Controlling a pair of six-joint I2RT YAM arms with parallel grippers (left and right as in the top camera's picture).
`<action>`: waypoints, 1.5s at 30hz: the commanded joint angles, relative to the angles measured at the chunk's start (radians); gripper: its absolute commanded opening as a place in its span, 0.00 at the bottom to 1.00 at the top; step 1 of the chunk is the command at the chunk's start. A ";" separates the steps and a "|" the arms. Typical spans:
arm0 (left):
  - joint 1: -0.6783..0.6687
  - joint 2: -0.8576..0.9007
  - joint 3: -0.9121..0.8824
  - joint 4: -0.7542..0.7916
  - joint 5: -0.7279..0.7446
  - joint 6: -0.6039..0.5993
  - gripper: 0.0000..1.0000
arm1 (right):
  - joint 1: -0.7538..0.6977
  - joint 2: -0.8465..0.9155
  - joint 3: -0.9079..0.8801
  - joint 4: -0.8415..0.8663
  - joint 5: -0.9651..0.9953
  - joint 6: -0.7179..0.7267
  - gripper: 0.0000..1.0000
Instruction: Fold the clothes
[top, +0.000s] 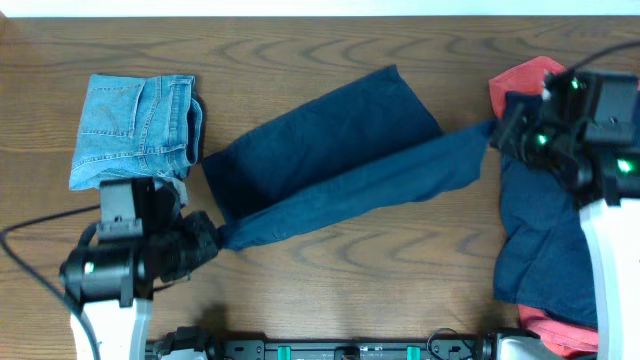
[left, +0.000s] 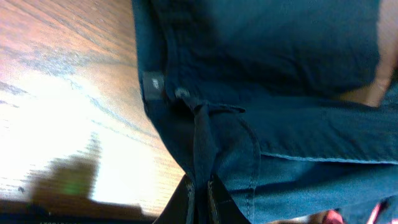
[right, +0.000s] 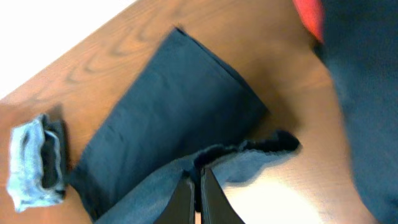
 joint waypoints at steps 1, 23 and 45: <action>0.008 0.091 -0.024 0.031 -0.193 -0.027 0.06 | -0.010 0.063 0.020 0.102 0.047 0.005 0.01; 0.008 0.460 -0.024 0.268 -0.225 -0.027 0.06 | 0.122 0.515 0.020 0.195 0.002 -0.094 0.31; 0.008 0.460 -0.024 0.267 -0.224 -0.023 0.06 | 0.111 0.677 0.021 0.118 -0.151 -0.130 0.01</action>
